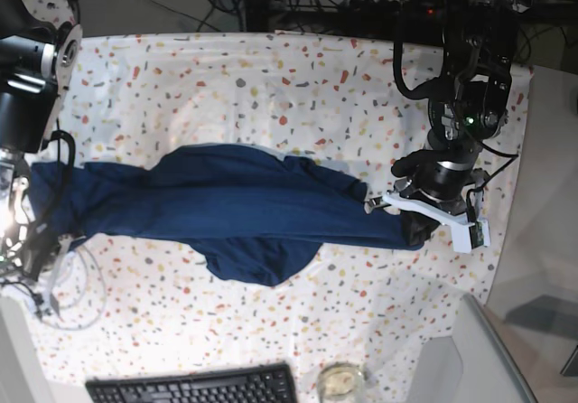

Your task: Layout the t-shirt on the table in an organized manner, then fold the t-shirt properly

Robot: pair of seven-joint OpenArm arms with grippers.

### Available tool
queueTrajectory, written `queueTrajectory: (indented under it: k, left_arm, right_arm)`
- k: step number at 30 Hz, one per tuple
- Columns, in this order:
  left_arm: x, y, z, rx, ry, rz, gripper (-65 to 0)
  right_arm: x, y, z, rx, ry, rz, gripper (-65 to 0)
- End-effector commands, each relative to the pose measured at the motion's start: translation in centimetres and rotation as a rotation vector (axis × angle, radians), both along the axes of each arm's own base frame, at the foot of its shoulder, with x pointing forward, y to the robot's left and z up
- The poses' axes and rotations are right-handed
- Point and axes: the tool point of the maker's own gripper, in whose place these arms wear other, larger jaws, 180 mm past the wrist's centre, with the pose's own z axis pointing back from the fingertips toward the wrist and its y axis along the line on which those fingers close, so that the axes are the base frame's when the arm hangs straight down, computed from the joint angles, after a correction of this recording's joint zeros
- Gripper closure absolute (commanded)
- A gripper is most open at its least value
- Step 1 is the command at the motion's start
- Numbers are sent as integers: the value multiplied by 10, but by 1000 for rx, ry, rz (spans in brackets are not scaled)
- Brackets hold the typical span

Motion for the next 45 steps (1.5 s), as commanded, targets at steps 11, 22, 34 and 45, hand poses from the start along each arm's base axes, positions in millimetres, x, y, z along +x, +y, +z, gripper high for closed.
queueTrajectory:
  k: [11,22,34,45]
  left_arm:
    - [4,5,10,16,-40,9,0]
    - [4,4,10,15,-40,9,0]
    - [0,0,-1,-2,43,-12,0]
    - [1,1,2,-2,34,-8,0]
  right_arm:
    - [-4,-30,33,-67,-95,-96,-368]
    - [-90,42,-50,56,-47,43,-584]
    - [-82,48,-81,150,-17,9,-333]
    - [-92,30,-66,85,-8,-4,-18]
